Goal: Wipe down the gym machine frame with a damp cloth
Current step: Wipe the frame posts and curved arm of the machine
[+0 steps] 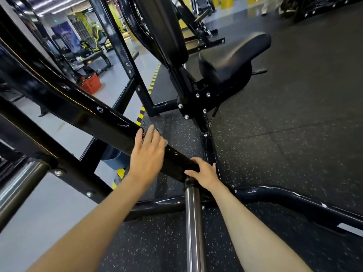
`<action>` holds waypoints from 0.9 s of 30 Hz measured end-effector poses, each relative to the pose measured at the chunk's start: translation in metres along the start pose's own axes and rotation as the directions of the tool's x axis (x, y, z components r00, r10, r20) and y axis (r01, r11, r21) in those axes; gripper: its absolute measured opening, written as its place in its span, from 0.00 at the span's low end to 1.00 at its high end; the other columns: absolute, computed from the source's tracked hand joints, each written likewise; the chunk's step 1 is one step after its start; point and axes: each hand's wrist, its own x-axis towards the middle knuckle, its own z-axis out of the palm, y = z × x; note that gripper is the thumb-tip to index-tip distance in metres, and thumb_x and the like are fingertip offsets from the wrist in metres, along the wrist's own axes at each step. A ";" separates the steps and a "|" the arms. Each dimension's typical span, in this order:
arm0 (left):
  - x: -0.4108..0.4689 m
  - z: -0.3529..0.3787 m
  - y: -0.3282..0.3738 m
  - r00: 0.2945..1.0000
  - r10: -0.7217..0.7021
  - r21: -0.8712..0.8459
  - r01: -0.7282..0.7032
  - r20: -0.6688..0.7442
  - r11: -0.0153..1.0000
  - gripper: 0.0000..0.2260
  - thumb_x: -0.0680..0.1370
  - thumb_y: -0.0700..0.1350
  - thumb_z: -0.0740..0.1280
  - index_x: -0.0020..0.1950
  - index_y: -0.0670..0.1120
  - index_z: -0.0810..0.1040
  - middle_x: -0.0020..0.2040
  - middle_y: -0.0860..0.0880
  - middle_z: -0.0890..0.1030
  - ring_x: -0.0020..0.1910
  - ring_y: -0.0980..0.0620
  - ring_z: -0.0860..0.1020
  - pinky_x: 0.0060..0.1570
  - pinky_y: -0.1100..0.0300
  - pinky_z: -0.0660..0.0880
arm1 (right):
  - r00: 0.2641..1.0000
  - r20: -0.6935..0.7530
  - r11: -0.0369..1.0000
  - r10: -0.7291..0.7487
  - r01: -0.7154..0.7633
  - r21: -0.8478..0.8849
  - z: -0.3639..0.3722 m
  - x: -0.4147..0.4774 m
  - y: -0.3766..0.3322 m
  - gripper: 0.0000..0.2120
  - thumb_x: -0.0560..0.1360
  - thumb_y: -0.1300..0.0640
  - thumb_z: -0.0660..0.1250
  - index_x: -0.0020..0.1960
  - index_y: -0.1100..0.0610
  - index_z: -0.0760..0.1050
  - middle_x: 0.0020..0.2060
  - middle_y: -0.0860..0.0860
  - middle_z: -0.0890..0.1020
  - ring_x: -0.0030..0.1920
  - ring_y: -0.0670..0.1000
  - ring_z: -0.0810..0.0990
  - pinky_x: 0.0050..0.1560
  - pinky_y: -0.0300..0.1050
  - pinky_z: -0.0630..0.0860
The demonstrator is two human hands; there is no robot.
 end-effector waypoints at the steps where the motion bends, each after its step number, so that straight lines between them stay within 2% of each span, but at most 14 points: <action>1: -0.002 0.001 0.012 0.999 0.013 -0.029 -0.012 0.035 1.000 0.21 0.75 0.41 0.50 0.52 0.42 0.81 0.57 0.42 0.80 0.66 0.42 0.74 0.67 0.43 0.57 | 1.000 0.009 1.000 0.001 -0.001 -0.002 0.000 0.000 -0.001 0.23 0.76 0.47 0.68 0.68 0.51 0.69 0.63 0.47 0.78 0.67 0.50 0.72 0.74 0.61 0.38; 3: -0.004 0.005 0.045 0.985 0.162 -0.104 -0.154 0.064 0.983 0.18 0.76 0.45 0.55 0.57 0.46 0.81 0.63 0.46 0.78 0.69 0.46 0.71 0.69 0.44 0.57 | 1.000 -0.001 1.000 0.010 -0.010 -0.002 0.000 -0.001 -0.003 0.22 0.76 0.47 0.68 0.68 0.50 0.68 0.62 0.47 0.79 0.66 0.50 0.73 0.74 0.61 0.39; 5: -0.007 0.007 0.063 0.936 0.329 -0.200 -0.301 0.127 0.932 0.17 0.79 0.46 0.59 0.67 0.47 0.75 0.71 0.45 0.71 0.75 0.45 0.62 0.74 0.44 0.51 | 0.999 -0.024 1.000 0.028 -0.028 -0.007 0.001 0.000 -0.001 0.22 0.76 0.47 0.68 0.67 0.50 0.68 0.62 0.46 0.79 0.67 0.49 0.73 0.74 0.62 0.40; 6: -0.004 0.004 0.059 0.931 0.337 -0.177 -0.311 0.142 0.934 0.17 0.80 0.46 0.59 0.68 0.46 0.74 0.72 0.45 0.70 0.75 0.45 0.62 0.74 0.43 0.47 | 0.999 -0.026 0.999 0.044 -0.044 -0.005 0.000 0.000 -0.001 0.22 0.76 0.47 0.68 0.67 0.50 0.68 0.62 0.46 0.78 0.67 0.50 0.72 0.74 0.62 0.41; 8: 0.001 -0.007 0.027 0.972 0.229 -0.039 -0.227 0.049 0.973 0.16 0.77 0.45 0.61 0.63 0.46 0.79 0.66 0.45 0.76 0.71 0.44 0.69 0.73 0.43 0.48 | 0.998 -0.010 0.998 0.066 -0.066 -0.007 -0.003 0.002 -0.005 0.24 0.75 0.47 0.69 0.68 0.50 0.68 0.63 0.47 0.78 0.68 0.51 0.71 0.74 0.62 0.43; 10: 0.002 -0.012 -0.023 1.000 0.013 -0.015 -0.013 -0.021 1.000 0.16 0.72 0.41 0.61 0.58 0.44 0.81 0.61 0.44 0.79 0.68 0.43 0.72 0.69 0.42 0.52 | 0.998 0.024 0.998 0.063 -0.063 0.002 -0.005 0.005 -0.014 0.29 0.73 0.45 0.70 0.71 0.49 0.65 0.66 0.47 0.75 0.70 0.52 0.69 0.74 0.61 0.42; 13: -0.008 -0.009 -0.074 0.980 -0.176 -0.042 0.173 -0.097 0.984 0.22 0.67 0.37 0.64 0.61 0.42 0.78 0.66 0.44 0.76 0.70 0.43 0.69 0.66 0.41 0.54 | 0.999 0.049 0.999 -0.010 0.012 -0.031 -0.004 0.014 -0.034 0.33 0.71 0.44 0.72 0.72 0.48 0.63 0.67 0.47 0.75 0.71 0.51 0.68 0.73 0.61 0.39; 15: -0.008 -0.008 -0.055 0.987 -0.126 -0.061 0.120 -0.102 0.991 0.18 0.70 0.37 0.65 0.60 0.44 0.79 0.65 0.45 0.76 0.70 0.45 0.69 0.66 0.42 0.55 | 0.998 0.035 0.994 -0.051 0.054 -0.097 0.004 0.019 -0.043 0.32 0.70 0.46 0.74 0.71 0.48 0.65 0.64 0.46 0.77 0.69 0.51 0.71 0.74 0.61 0.43; 16: -0.007 -0.004 -0.038 0.997 -0.025 -0.080 0.019 -0.074 0.997 0.16 0.72 0.39 0.63 0.58 0.44 0.80 0.64 0.46 0.77 0.70 0.46 0.70 0.66 0.43 0.56 | 0.998 0.010 0.991 -0.055 0.055 -0.124 0.008 0.020 -0.044 0.32 0.70 0.48 0.75 0.70 0.48 0.66 0.62 0.46 0.78 0.68 0.51 0.72 0.75 0.62 0.46; 18: -0.004 0.001 -0.015 0.973 0.232 -0.086 -0.231 0.004 0.969 0.18 0.74 0.44 0.56 0.59 0.47 0.81 0.63 0.47 0.78 0.70 0.46 0.71 0.70 0.42 0.56 | 0.997 -0.048 0.996 -0.068 0.065 -0.064 0.020 0.020 -0.042 0.31 0.67 0.49 0.77 0.67 0.50 0.69 0.61 0.48 0.78 0.66 0.53 0.73 0.73 0.63 0.53; 20: 0.003 -0.001 -0.023 0.934 0.356 -0.020 -0.356 0.016 0.934 0.18 0.75 0.45 0.58 0.62 0.49 0.79 0.65 0.49 0.77 0.71 0.47 0.69 0.73 0.41 0.52 | 0.995 -0.073 0.997 -0.068 0.071 0.032 0.022 0.021 -0.038 0.31 0.66 0.51 0.78 0.65 0.52 0.72 0.60 0.50 0.79 0.65 0.55 0.74 0.71 0.63 0.60; 23: 0.002 0.002 -0.045 0.967 0.246 -0.066 -0.250 -0.058 0.966 0.16 0.70 0.40 0.67 0.57 0.46 0.82 0.60 0.47 0.80 0.68 0.45 0.72 0.70 0.41 0.51 | 0.993 -0.074 0.996 -0.092 0.093 0.014 0.015 0.021 -0.039 0.29 0.65 0.50 0.79 0.63 0.53 0.74 0.58 0.51 0.81 0.63 0.54 0.76 0.71 0.60 0.61; 25: -0.001 0.005 -0.043 0.986 0.164 -0.131 -0.168 -0.044 0.977 0.21 0.63 0.37 0.75 0.55 0.45 0.82 0.60 0.46 0.80 0.66 0.45 0.74 0.66 0.42 0.53 | 0.991 -0.071 0.993 -0.113 0.114 0.009 0.014 0.022 -0.039 0.28 0.65 0.50 0.79 0.62 0.53 0.75 0.58 0.50 0.81 0.62 0.53 0.76 0.72 0.60 0.58; 27: -0.004 0.012 -0.015 0.983 0.180 -0.170 -0.185 -0.043 0.968 0.20 0.62 0.38 0.76 0.54 0.45 0.82 0.59 0.46 0.80 0.65 0.45 0.75 0.64 0.44 0.55 | 0.987 -0.090 0.991 -0.135 0.134 -0.016 0.016 0.022 -0.035 0.27 0.66 0.49 0.78 0.62 0.53 0.74 0.58 0.48 0.80 0.62 0.52 0.75 0.73 0.59 0.55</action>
